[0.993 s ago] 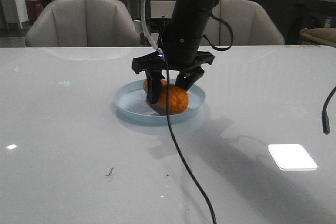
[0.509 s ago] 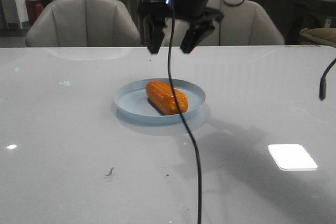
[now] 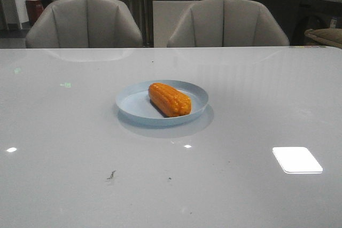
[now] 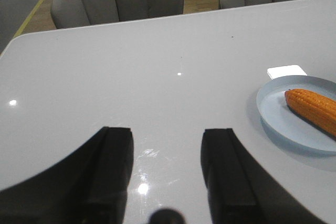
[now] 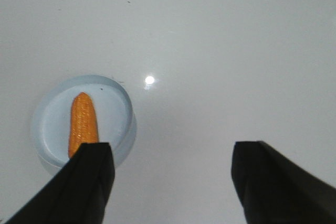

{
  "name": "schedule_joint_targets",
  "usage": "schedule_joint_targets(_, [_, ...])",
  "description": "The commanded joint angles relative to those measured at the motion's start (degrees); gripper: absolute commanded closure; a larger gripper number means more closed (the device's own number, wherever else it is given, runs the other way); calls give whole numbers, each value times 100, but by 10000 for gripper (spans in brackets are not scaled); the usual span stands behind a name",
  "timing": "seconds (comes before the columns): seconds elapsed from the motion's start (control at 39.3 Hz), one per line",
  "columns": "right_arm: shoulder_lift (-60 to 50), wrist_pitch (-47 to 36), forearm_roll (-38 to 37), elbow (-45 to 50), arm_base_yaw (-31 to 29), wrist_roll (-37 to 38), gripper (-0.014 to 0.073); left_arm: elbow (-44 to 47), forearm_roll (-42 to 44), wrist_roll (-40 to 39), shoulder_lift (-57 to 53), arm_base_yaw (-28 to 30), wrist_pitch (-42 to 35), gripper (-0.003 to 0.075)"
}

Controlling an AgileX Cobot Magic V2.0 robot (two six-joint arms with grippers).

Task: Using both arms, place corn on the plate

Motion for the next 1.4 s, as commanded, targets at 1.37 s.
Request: schedule_joint_targets(1.37, [-4811,-2007,66,5262,-654,-58,15,-174,-44,1,20,-3,-447,627])
